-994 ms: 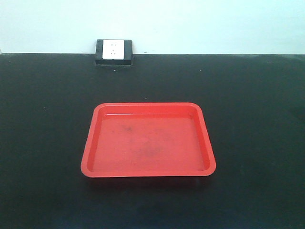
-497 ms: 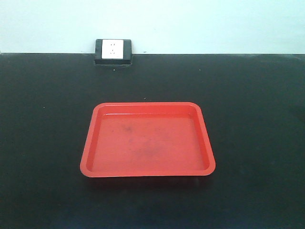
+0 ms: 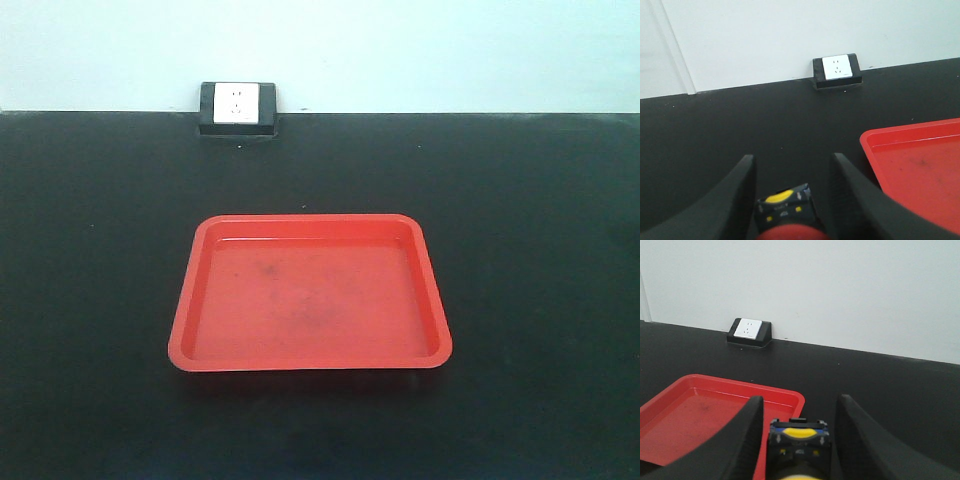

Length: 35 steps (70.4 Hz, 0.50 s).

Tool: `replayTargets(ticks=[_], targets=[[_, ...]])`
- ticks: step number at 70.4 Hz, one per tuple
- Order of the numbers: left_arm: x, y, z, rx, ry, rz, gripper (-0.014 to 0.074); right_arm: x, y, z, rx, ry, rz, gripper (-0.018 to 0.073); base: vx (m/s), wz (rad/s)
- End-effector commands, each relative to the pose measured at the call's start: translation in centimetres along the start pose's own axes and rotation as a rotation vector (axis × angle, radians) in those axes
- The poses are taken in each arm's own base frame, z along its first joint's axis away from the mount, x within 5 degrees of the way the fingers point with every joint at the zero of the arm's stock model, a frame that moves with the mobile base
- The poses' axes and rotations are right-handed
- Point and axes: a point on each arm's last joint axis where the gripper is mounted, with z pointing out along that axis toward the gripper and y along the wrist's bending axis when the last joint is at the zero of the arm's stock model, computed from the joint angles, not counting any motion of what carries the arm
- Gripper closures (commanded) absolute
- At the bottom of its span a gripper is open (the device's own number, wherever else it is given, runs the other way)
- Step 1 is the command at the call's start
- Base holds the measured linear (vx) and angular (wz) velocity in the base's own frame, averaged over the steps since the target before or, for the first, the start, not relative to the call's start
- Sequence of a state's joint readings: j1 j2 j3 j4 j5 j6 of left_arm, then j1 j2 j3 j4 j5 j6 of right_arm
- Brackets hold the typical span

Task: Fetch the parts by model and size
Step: 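Approach the red tray holding both buttons in the grippers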

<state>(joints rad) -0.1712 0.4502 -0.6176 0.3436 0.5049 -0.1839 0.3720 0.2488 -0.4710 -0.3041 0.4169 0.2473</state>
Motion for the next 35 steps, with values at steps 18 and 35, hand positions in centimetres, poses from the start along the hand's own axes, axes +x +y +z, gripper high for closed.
replayTargets(ticks=[18,35], targets=[[-1.42,0.00,-0.26,0.012,-0.096,-0.007,0.0603,-1.51,0.12,0.07,-0.013,-0.090,-0.023,0.0564,0.00,0.00],[-1.86,-0.52,-0.27,0.075,-0.136,-0.084,0.0603,-1.51,0.12,0.07,-0.013,-0.090,-0.024,0.0564,0.00,0.00]])
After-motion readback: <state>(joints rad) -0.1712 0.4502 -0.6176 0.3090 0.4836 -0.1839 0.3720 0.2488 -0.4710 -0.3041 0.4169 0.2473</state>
